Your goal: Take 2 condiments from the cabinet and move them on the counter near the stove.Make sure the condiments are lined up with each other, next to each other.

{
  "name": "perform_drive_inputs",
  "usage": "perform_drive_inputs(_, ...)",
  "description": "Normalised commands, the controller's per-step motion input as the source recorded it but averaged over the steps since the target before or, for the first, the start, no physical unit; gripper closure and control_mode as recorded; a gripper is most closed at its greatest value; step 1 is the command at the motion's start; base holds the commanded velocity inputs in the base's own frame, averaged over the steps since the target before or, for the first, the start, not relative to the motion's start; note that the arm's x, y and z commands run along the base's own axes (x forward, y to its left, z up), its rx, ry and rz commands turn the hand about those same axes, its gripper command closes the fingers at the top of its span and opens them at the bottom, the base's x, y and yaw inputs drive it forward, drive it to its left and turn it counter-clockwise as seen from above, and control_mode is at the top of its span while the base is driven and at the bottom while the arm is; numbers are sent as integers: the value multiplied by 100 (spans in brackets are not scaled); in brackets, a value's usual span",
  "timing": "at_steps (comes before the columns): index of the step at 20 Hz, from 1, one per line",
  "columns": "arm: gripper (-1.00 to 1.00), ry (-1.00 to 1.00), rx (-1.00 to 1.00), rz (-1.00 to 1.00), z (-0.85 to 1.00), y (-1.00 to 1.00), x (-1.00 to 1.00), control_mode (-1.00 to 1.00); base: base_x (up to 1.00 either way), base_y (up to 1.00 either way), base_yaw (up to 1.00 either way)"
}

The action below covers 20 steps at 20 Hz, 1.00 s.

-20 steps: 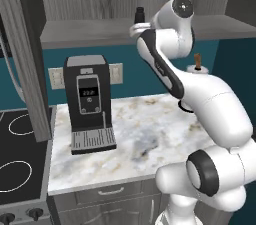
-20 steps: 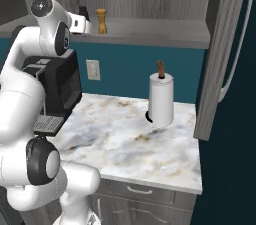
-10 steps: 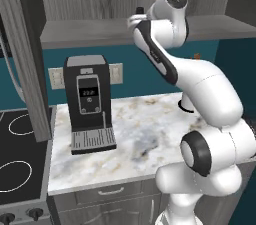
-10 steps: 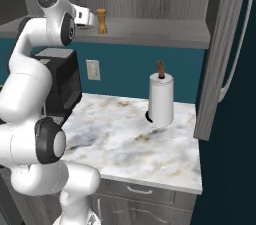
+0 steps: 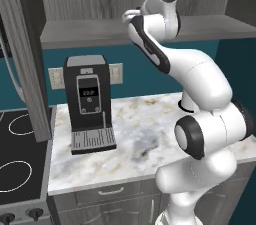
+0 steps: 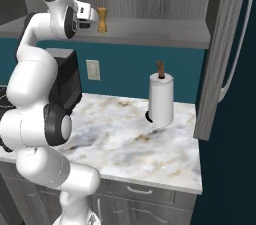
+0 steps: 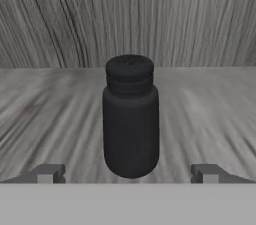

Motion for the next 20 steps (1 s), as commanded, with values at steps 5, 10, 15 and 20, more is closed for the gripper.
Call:
perform_drive_inputs(5, -100, -1, 0, -1, 0, 2, 5, -100, 0, 0, 0)
perform_drive_inputs(10, -100, -3, 0, -3, 0, 0, 0, -100, 0, 0, 0)
perform_drive_inputs(15, -100, -4, 0, -2, 0, 0, 3, -100, 0, 0, 0)
perform_drive_inputs(20, -100, -4, 0, -3, 0, 0, 8, -100, 0, 0, 0)
